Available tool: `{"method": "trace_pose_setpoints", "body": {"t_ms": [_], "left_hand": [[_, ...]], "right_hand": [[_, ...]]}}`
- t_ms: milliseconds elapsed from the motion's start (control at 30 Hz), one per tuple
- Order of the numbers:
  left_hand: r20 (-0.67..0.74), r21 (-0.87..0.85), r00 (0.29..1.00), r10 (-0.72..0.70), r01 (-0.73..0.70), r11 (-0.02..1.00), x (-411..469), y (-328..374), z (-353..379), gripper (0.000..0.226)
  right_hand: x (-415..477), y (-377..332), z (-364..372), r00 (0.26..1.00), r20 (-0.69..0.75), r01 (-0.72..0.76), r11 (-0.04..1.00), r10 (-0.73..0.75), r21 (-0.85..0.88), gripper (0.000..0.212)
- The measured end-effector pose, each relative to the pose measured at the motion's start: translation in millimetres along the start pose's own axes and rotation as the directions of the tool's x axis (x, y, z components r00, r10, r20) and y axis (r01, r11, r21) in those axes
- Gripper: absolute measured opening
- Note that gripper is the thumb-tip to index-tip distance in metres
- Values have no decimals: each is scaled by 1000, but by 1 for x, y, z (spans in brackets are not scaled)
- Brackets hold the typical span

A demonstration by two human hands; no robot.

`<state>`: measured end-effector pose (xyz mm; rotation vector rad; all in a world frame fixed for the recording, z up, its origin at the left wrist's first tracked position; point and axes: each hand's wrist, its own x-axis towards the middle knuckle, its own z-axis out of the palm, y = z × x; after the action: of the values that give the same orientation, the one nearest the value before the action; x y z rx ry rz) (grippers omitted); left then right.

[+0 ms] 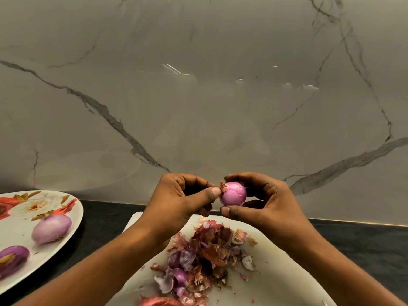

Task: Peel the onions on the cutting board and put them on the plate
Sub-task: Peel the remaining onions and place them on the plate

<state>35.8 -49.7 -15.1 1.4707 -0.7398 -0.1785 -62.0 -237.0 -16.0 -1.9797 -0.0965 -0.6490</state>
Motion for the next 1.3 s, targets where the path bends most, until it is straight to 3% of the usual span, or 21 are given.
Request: {"method": "trace_pose_setpoints", "body": {"t_ms": [233,400,600,733,867,967,1067,1133,1300], "left_hand": [[138,-347,977,-165,204,916,3,-2,3,33],[181,-380,969,-166,225,897,4,-2,3,24],[194,-383,967,-162,227,895,5,-2,1,41],[205,-359,967,-153,219,907,4,0,0,40],[238,-362,965,-114,197,911,5,1,-2,24],[315,-436,949,-20,164,885,2,7,-6,15],[267,-310,964,13,73,948,2,12,-8,10],[211,-182,977,-2,42,982,2,7,-7,11],[139,-54,990,-29,36,998,2,1,-5,23]], "right_hand": [[0,-1,0,1000,-8,5,998,-5,60,57],[0,-3,-2,1000,1,-12,992,12,128,57],[-1,-5,-7,998,20,-58,965,55,257,59],[2,-4,-9,998,15,-67,942,65,329,57],[1,-2,-7,997,-5,-71,944,77,322,57],[5,4,-11,985,-147,-52,974,86,219,53],[8,10,-16,978,-200,-39,995,57,94,50],[5,9,-13,986,-164,-12,1000,16,22,50],[1,8,-2,997,-61,39,994,-46,-102,52]]}}
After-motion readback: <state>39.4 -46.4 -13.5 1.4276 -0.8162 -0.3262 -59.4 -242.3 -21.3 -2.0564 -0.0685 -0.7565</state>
